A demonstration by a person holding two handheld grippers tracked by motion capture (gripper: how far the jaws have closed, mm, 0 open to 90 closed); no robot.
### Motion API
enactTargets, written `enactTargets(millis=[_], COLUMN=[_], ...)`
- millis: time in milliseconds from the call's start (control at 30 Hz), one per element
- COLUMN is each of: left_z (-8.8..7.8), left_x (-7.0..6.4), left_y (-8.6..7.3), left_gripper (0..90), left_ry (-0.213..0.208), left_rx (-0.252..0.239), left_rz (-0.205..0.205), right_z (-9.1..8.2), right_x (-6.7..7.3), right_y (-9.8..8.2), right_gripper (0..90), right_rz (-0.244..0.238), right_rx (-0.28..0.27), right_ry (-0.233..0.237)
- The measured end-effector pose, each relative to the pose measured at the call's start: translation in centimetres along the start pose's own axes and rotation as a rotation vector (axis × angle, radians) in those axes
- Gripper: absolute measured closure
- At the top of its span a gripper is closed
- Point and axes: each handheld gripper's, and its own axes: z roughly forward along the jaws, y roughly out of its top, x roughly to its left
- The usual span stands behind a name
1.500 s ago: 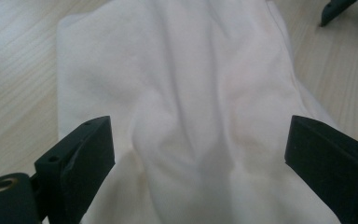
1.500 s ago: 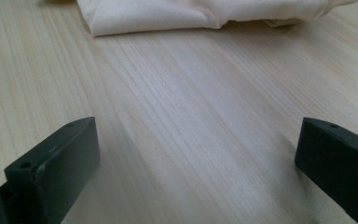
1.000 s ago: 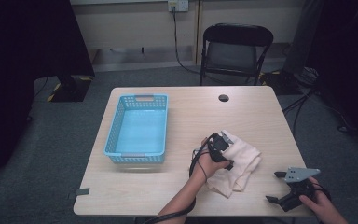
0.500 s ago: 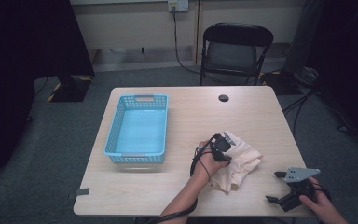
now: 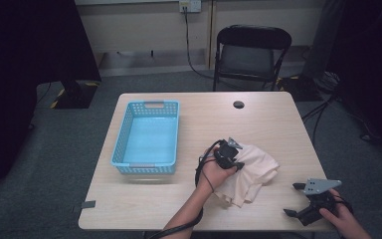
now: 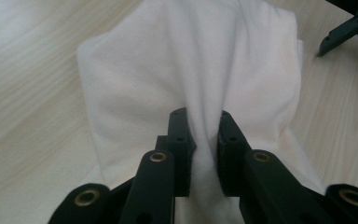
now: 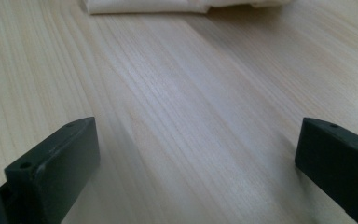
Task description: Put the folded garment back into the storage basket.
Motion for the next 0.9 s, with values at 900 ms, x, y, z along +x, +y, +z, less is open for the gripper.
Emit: enactTargets(millis=[900], left_z=[-10.2], left_x=[1.4], left_y=[3.1], left_gripper=[79.6], left_ry=[0.020], left_rx=[-0.091], left_rz=[-0.048], right_z=[0.0], right_x=[0.0], right_y=[0.0], right_gripper=[0.0], right_rz=[0.000], right_rx=[0.001], right_ry=[0.000])
